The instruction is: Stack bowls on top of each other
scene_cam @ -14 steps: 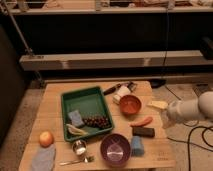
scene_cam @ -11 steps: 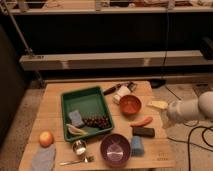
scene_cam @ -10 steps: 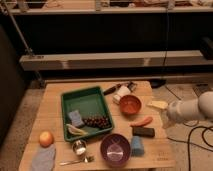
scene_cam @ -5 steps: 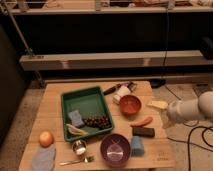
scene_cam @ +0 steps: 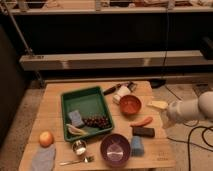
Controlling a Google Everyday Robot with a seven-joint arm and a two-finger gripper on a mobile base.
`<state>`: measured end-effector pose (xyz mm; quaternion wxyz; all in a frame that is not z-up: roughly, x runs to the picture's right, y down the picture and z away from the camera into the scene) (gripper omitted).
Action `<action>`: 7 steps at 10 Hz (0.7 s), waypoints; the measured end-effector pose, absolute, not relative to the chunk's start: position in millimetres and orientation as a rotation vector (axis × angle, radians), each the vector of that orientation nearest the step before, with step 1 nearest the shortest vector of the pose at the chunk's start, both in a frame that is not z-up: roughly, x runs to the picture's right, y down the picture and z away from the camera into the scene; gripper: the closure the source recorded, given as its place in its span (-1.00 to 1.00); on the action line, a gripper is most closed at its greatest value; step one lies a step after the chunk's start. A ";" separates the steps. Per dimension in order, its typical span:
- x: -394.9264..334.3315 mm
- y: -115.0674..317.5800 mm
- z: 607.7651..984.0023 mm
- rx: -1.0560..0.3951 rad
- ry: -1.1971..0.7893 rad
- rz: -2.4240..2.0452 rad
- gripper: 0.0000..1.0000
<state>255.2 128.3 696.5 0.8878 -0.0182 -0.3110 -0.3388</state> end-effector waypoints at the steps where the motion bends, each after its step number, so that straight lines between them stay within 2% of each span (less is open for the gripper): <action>1: 255.1 128.3 696.5 -0.038 -0.646 -0.704 -0.60; 5: 256.0 127.7 696.6 -0.037 -0.647 -0.705 -0.60; 7: 257.4 115.1 710.2 -0.029 -0.652 -0.752 -0.60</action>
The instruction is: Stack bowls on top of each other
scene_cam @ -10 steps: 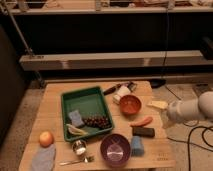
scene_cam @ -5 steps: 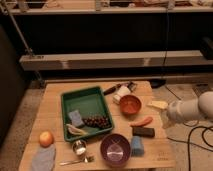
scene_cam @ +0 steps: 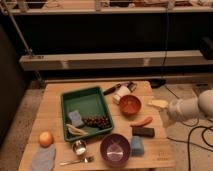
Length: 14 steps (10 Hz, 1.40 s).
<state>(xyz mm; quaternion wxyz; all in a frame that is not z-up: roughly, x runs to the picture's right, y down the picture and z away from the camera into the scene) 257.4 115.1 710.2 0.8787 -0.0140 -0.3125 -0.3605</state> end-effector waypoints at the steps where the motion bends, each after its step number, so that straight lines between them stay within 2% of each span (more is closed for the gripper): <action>1: 258.6 107.4 722.8 -0.027 -0.658 -0.764 -0.60; 3: 253.8 95.8 756.9 -0.008 -0.683 -0.796 -0.60; 6: 242.9 100.1 806.2 0.024 -0.686 -0.864 -0.60; 14: 223.5 94.5 869.6 0.039 -0.687 -0.894 -0.55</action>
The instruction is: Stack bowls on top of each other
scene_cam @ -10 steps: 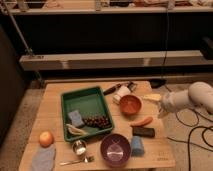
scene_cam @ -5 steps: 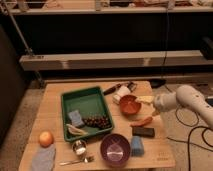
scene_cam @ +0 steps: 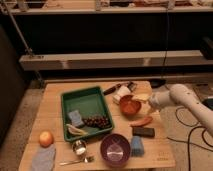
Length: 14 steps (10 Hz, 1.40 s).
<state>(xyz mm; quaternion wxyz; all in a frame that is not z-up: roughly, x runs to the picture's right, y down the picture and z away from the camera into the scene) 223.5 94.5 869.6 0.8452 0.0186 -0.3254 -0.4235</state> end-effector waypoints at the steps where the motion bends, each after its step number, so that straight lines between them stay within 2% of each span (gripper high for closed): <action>1: 224.1 95.1 871.6 0.038 -0.689 -0.889 -0.42; 7: 210.1 105.0 877.1 0.006 -0.729 -0.878 0.83; 9: 213.2 110.7 864.8 -0.022 -0.731 -0.872 1.00; 14: 263.1 131.4 800.4 -0.008 -0.770 -0.829 1.00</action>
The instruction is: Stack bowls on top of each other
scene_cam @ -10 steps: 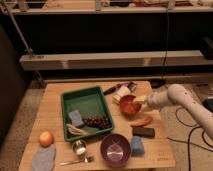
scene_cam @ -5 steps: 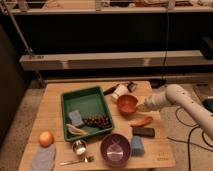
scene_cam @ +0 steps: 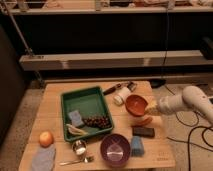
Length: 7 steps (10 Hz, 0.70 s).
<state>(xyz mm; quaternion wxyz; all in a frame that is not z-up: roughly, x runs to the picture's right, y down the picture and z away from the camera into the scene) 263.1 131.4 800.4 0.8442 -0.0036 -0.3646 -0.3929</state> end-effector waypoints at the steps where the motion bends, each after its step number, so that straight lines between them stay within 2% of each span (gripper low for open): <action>1: 264.6 144.6 784.7 -0.016 -0.767 -0.856 1.00; 4: 256.4 184.7 741.6 -0.034 -0.753 -1.002 1.00; 7: 240.7 201.1 705.2 0.024 -0.855 -1.061 1.00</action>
